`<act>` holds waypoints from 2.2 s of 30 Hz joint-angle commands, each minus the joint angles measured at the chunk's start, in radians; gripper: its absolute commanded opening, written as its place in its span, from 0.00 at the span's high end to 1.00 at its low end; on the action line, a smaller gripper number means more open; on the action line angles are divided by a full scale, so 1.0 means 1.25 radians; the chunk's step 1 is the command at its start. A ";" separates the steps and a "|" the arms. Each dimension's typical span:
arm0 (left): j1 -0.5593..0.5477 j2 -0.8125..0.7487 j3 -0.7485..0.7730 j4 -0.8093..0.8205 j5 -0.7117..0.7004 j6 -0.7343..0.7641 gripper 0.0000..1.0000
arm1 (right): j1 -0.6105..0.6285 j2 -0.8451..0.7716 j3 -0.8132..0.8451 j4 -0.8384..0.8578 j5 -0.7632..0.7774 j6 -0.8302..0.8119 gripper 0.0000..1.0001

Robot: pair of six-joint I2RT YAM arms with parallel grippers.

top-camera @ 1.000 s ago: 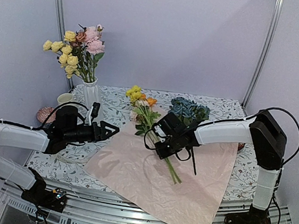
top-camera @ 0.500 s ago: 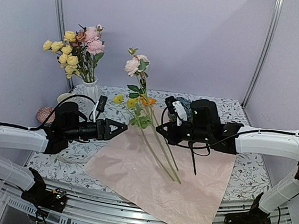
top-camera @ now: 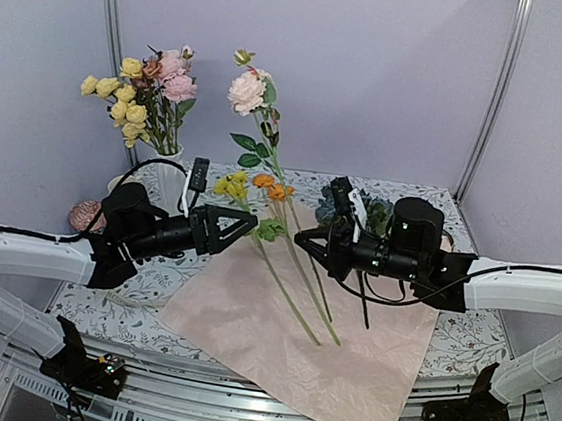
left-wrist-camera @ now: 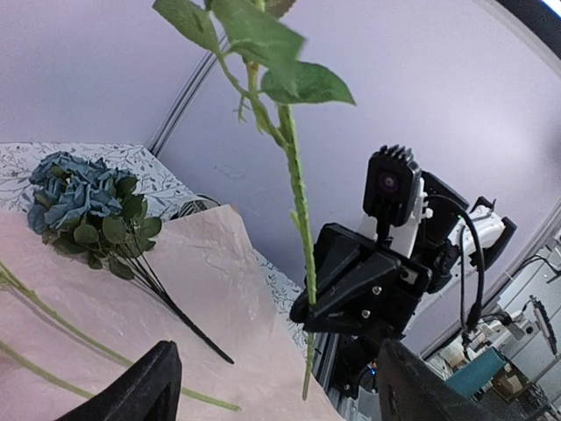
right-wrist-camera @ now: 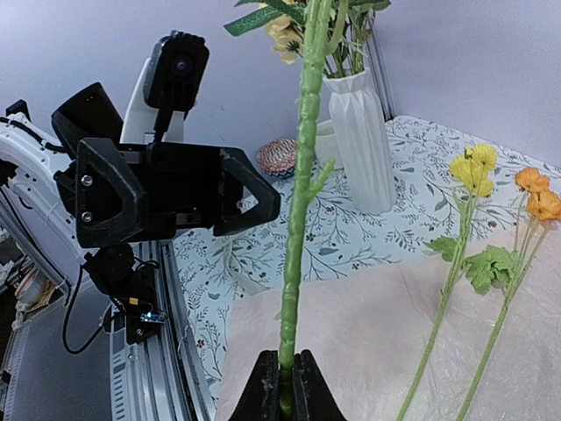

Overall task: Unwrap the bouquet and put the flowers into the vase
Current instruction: Pick up the fake flower from the flattened wrapping paper, then pass from the right arm to the left

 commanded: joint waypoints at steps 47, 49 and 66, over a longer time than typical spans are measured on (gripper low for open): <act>0.026 -0.052 0.232 -0.274 -0.074 0.235 1.00 | 0.063 -0.093 -0.080 0.084 0.154 -0.091 0.26; 0.037 -0.088 0.285 -0.431 -0.170 0.325 1.00 | 0.062 -0.137 -0.105 0.075 0.229 -0.119 0.22; 0.180 -0.163 0.553 -0.521 -0.714 0.755 1.00 | 0.051 -0.117 -0.267 0.247 0.609 -0.306 0.01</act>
